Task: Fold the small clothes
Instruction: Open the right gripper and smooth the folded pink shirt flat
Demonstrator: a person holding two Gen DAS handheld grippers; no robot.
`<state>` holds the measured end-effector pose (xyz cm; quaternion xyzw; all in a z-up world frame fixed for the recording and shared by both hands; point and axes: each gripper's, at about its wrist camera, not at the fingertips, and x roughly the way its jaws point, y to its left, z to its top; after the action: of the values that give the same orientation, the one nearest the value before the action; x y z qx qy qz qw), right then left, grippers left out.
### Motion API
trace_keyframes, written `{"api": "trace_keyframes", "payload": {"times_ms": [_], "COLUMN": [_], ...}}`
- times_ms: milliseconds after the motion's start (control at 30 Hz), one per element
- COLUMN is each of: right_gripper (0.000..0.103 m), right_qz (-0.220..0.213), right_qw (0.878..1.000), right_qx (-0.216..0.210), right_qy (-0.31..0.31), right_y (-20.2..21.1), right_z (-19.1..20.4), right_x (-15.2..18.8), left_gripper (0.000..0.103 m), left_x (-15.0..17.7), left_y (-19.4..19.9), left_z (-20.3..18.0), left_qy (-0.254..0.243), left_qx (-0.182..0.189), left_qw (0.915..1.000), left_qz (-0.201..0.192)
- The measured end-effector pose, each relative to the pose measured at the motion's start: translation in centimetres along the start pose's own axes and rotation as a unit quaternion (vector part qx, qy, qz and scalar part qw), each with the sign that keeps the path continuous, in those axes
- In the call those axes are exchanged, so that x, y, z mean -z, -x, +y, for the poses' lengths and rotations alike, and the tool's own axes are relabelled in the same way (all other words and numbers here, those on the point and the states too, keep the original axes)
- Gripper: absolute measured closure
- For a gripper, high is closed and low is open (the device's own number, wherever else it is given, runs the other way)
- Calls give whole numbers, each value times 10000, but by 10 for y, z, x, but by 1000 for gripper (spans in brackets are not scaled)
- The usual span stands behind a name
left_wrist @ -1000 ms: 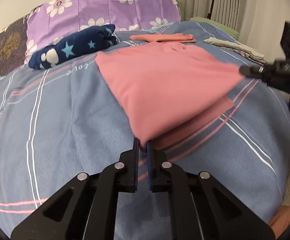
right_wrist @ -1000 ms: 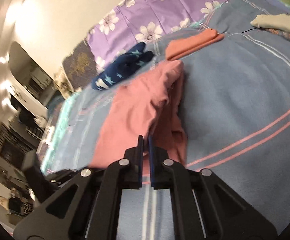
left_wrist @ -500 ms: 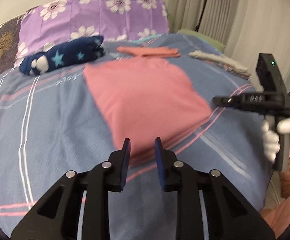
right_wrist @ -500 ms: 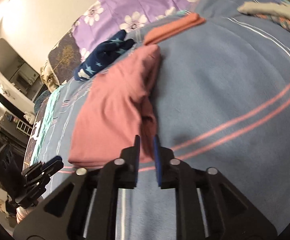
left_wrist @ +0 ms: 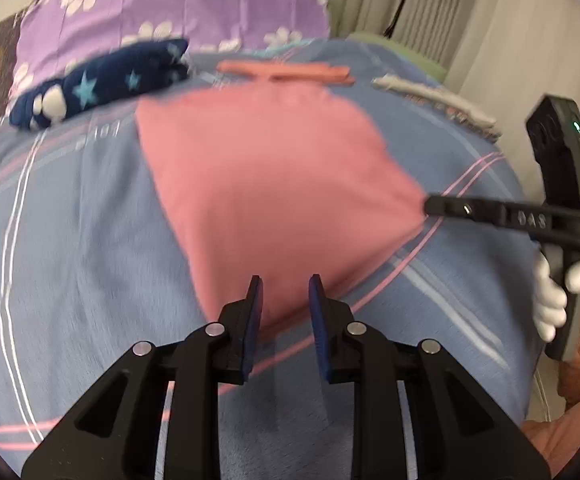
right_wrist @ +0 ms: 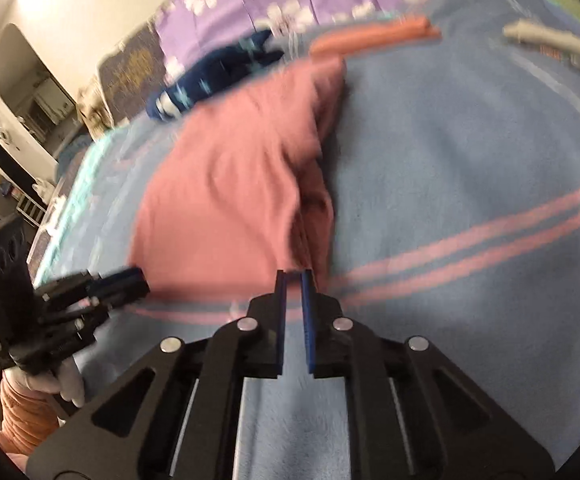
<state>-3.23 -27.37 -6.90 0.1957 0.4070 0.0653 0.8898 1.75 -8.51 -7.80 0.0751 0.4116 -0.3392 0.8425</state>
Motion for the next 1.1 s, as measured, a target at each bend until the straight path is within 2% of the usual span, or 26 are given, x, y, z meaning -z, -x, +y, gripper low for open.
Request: {"api": "trace_keyframes", "payload": {"times_ms": [133,167,233,267,300,333,400,467,533,633,700,767,867,933,1100], "right_gripper": [90,90,90,88,90,91,91,91,88,88,88,86,82,82,80], "right_qz": [-295,-286,-132,29,302,346,121,150,58,-304,-412,-289,299,99,-23], "right_qw": [9992,9989,9989,9997,9985,9981,9984,9977,9979,9961,9955,9958,9927,9935,9838], "right_qx": [-227,-324,-430,-191,419,480,393,492,436,315,244,212,812,726,1197], "right_qy": [177,199,161,161,178,189,376,442,478,764,819,842,841,866,1334], "right_y": [-1,-6,-26,-39,-59,-65,-60,-53,-40,-28,-30,-48,-92,-97,-94], "right_z": [7,8,6,3,-3,-9,-9,-5,2,14,16,16,3,-2,15], "right_x": [-35,-42,-49,-48,-41,-35,-27,-28,-36,-54,-67,-80,-77,-70,-64], "left_gripper": [76,75,75,74,74,74,74,74,73,72,72,72,72,71,66], "left_x": [-17,-17,-9,-4,0,1,2,4,3,6,3,4,3,4,5], "left_y": [-9,-16,-41,-47,-47,-45,-43,-42,-42,-42,-44,-43,-44,-43,-42], "left_z": [-1,0,-2,-5,-8,-9,-8,-5,-4,-6,-7,-8,-7,-8,-10], "left_qy": [13,47,40,-46,-134,-171,-150,-86,-86,-156,-176,-189,-196,-202,-224], "left_qx": [222,263,203,132,86,93,148,229,234,182,156,135,139,141,191], "left_qw": [9997,9996,9986,9987,9992,9992,9991,9991,9990,9991,9992,9992,9993,9993,9991], "left_qz": [-95,13,492,498,368,349,368,356,365,341,330,315,299,289,304]}}
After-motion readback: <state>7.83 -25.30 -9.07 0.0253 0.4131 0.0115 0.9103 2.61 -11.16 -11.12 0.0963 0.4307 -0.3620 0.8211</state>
